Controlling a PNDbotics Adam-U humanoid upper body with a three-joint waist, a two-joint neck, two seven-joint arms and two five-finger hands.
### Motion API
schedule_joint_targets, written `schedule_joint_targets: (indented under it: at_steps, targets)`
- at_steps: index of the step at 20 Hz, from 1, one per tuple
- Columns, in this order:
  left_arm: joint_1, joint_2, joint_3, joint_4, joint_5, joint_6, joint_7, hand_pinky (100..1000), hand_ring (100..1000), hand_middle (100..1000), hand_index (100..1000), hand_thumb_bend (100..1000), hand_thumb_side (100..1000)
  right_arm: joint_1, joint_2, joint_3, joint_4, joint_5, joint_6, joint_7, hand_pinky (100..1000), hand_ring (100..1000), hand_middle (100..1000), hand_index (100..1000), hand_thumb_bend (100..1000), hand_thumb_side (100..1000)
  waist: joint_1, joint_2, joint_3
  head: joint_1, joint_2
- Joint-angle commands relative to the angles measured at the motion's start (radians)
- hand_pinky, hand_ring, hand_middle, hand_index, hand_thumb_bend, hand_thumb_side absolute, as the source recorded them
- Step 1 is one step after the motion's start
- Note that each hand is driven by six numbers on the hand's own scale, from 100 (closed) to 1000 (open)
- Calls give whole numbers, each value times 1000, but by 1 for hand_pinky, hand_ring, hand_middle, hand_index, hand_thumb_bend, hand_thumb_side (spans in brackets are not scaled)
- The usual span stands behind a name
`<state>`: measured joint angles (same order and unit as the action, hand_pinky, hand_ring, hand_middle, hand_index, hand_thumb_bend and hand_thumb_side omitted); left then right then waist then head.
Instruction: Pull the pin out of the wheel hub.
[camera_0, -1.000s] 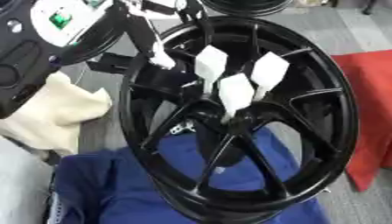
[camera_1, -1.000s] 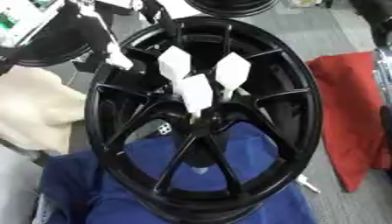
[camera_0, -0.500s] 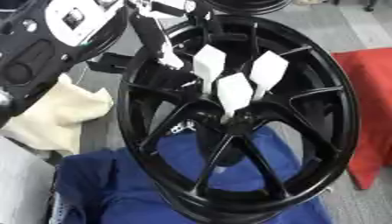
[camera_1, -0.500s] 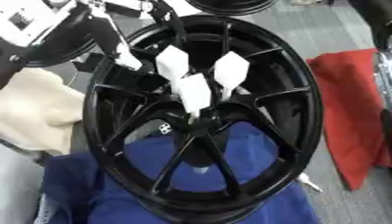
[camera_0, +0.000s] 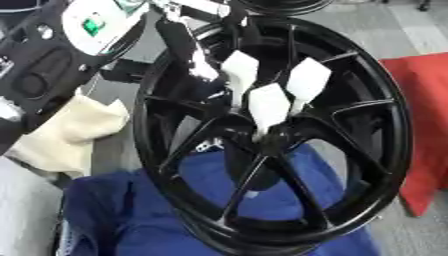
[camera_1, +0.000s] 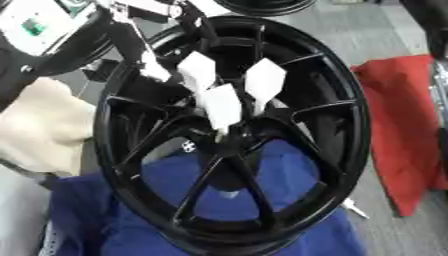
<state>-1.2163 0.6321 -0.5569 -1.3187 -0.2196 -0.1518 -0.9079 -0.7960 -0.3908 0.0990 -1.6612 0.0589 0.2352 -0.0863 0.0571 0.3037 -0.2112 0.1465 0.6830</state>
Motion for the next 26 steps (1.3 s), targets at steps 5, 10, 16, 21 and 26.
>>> schedule_joint_targets:
  at_steps: [5,10,16,21,26]
  targets:
    - [-15,6,1,3,2,13,1,883,918,860,917,324,352,-18,-5,-8,-8,-6,-5,-12,669,556,550,691,100,691,-2,-13,-4,2,-13]
    - [-8,-2,11,30,-14,16,1,881,917,864,919,322,352,-19,0,-8,-9,-9,-8,-14,669,556,550,691,100,692,-2,-10,-8,5,-20]
    - [-9,-15,20,56,-20,9,1,867,904,838,899,280,341,-15,0,-9,-8,-13,-9,-16,669,556,550,691,100,693,-2,-6,-10,6,-21]
    - [-9,-19,19,56,-8,14,1,837,862,736,830,228,334,-11,2,-12,-8,-16,-11,-22,670,558,552,692,100,695,-3,-5,-11,6,-20]
    - [-9,-21,16,51,9,28,1,816,790,613,737,163,317,-8,3,-14,-6,-18,-10,-31,670,558,552,692,100,697,-3,-4,-13,7,-19]
